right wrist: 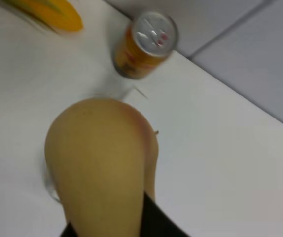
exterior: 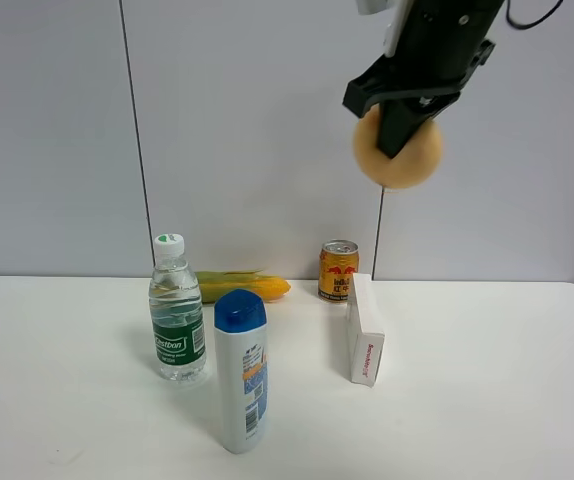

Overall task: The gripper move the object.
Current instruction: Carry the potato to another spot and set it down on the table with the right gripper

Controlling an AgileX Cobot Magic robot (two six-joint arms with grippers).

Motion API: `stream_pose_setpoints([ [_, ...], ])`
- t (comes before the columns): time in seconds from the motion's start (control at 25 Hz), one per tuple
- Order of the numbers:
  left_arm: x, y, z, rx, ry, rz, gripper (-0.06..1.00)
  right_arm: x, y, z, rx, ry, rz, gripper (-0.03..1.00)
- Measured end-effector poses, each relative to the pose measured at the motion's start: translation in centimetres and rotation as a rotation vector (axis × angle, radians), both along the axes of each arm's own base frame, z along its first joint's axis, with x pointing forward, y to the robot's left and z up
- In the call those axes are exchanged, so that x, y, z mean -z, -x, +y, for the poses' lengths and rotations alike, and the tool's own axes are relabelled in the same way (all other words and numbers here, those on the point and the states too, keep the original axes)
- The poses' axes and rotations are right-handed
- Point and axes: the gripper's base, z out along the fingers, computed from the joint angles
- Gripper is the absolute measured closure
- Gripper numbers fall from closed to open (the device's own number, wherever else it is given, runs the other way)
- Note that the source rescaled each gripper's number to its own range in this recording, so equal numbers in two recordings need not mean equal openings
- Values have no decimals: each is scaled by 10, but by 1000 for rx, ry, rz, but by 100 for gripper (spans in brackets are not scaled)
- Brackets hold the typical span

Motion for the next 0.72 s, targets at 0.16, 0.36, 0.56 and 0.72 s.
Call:
stream_pose_setpoints([
  [0.16, 0, 0, 0, 0, 0, 0, -6, -11, 12, -18, 98, 6, 56, 96],
  [0.36, 0, 0, 0, 0, 0, 0, -6, -8, 17, -47, 229, 3, 112, 96],
  [0.56, 0, 0, 0, 0, 0, 0, -6, 16, 22, -77, 303, 9, 163, 96],
  [0.72, 0, 0, 0, 0, 0, 0, -6, 47, 18, -94, 331, -24, 167, 96],
])
